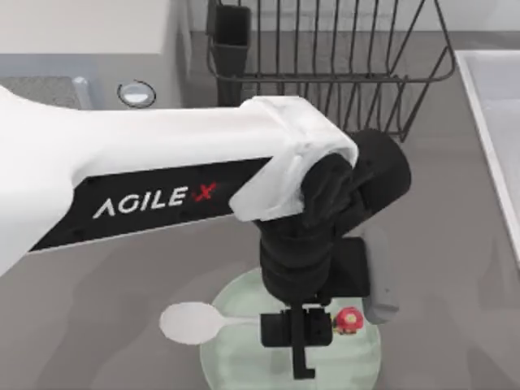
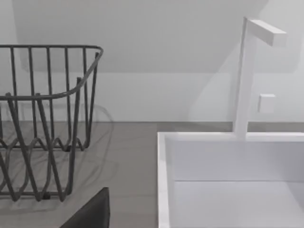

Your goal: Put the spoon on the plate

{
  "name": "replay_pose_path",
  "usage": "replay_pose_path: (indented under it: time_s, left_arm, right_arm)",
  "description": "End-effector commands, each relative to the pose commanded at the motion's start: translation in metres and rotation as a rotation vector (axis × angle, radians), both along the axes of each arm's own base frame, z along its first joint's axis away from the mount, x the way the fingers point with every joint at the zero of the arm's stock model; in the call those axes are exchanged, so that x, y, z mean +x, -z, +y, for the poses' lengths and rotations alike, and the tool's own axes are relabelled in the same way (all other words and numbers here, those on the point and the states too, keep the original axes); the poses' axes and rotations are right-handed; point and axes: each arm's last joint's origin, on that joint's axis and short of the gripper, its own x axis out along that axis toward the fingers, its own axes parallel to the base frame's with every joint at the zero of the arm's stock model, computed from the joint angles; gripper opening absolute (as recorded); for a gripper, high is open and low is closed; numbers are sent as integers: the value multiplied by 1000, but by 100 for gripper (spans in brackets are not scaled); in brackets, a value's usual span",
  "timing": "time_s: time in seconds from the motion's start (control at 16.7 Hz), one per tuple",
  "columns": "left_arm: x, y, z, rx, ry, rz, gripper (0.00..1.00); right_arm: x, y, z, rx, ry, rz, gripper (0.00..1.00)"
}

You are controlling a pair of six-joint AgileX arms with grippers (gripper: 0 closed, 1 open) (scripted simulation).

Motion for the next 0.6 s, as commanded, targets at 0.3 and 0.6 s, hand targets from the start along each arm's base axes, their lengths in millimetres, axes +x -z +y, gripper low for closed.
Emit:
replay_pose_path:
  time_s: [0.3, 0.6]
  left_arm:
    - [-2, 0, -3, -2, 5, -2, 0]
    - [-9, -4, -2, -5, 38, 11, 0]
  right_arm:
    - [0, 0, 0, 0, 0, 0, 100]
    - [0, 0, 0, 0, 0, 0, 100]
